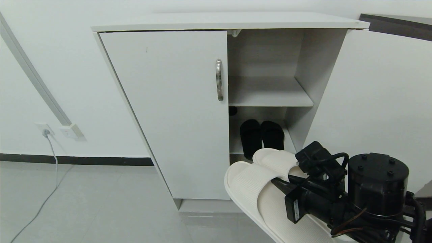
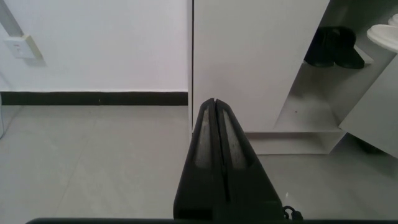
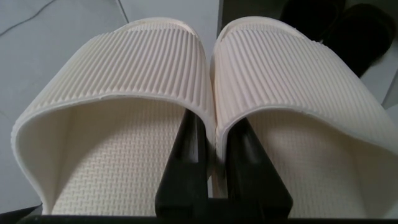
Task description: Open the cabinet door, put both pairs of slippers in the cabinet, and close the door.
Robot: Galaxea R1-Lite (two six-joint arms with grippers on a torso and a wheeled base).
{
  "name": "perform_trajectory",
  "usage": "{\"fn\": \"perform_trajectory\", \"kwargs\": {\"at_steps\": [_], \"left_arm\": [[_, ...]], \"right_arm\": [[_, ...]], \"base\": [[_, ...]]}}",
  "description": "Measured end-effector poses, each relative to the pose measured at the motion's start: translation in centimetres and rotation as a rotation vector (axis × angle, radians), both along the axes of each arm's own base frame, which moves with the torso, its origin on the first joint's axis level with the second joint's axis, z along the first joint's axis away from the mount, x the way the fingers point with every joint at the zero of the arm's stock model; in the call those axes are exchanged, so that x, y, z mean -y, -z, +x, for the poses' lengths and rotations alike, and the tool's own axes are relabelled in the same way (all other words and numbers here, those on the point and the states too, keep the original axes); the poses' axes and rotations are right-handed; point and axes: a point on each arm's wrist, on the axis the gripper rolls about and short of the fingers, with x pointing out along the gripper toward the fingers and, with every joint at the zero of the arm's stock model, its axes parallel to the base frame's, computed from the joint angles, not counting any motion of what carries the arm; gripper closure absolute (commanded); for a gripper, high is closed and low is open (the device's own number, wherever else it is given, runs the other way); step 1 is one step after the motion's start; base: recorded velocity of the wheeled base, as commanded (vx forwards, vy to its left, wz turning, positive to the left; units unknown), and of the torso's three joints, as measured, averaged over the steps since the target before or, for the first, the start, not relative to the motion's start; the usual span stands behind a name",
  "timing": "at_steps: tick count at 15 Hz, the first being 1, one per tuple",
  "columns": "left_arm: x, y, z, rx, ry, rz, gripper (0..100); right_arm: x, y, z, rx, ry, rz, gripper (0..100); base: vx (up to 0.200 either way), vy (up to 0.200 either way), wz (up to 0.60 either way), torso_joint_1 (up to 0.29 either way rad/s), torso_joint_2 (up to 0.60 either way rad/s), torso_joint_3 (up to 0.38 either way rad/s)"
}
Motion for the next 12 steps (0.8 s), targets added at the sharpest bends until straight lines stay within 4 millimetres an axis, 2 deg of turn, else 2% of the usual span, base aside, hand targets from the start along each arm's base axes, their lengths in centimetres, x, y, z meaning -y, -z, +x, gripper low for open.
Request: {"fn": "perform_trajectory", "kwargs": {"at_steps": [8,9,12], "left_arm": [[0.0,0.0,0.0,0.000,-0.001,0.001,100],[0.0,0.0,0.0,0.000,0.000,0.000,100],[0.0,0.0,0.0,0.000,0.000,0.001,100]], "right_arm": [[-0.1,0.3,0.1,0.002,0.005,-0.004,100],[-0.2,0.1,0.4,0.011,0.037,-0.004,100],[-2.4,-1.5,1.5,0.006,0.228,0.013,100]], "base": [[0.000,0.000,0.00,0.000,0.00,0.000],[0.000,0.000,0.00,0.000,0.00,0.000],[0.000,0.000,0.00,0.000,0.00,0.000]]}}
